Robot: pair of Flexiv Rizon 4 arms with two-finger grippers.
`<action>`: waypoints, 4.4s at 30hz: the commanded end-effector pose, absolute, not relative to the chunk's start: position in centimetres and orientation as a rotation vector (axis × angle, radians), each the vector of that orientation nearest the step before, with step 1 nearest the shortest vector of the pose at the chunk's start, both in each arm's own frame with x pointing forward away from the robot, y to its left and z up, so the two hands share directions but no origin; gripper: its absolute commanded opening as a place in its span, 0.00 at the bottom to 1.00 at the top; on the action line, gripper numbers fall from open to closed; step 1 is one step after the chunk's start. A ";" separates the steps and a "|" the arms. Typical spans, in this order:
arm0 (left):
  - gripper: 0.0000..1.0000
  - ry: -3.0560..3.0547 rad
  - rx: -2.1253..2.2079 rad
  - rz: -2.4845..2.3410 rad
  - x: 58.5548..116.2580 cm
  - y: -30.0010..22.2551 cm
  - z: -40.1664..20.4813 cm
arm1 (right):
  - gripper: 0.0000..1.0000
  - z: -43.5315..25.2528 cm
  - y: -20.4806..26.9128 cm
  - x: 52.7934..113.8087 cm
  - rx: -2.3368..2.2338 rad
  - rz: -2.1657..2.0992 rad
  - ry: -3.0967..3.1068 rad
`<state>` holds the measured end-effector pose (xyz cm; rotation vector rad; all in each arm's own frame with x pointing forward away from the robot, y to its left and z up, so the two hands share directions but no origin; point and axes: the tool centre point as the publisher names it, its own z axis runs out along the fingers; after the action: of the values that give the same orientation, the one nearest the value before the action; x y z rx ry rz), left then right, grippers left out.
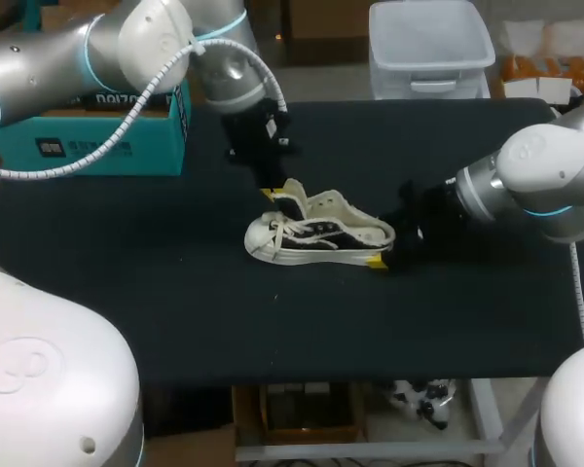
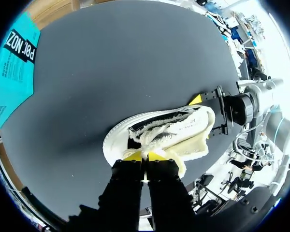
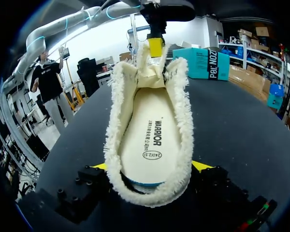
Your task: Open the shoe tongue, take the insole out of the shoe, put the insole back into the shoe, and pack the shoe into the shoebox
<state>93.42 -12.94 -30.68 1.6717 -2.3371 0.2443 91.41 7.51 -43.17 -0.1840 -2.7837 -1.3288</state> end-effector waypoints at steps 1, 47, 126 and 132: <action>0.00 -2.234 1.553 0.406 93.0 -12.3 -31.1 | 0.00 -43.8 7.3 91.2 -0.183 -1.335 -2.785; 0.00 -3.057 -0.186 0.256 85.5 -19.1 -19.4 | 0.00 -43.8 7.3 91.2 -0.183 -1.335 -2.785; 0.00 -3.096 -0.198 0.027 88.8 -21.8 -39.5 | 0.00 -43.8 7.3 91.2 -0.183 -1.335 -2.785; 0.00 -3.087 -0.213 0.020 88.7 -21.7 -39.9 | 0.00 -43.8 7.3 91.2 -0.183 -1.335 -2.785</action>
<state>89.09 -21.70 -39.23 -0.2088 -3.0868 0.0240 91.33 7.43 -43.22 -0.1809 -2.7845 -1.3304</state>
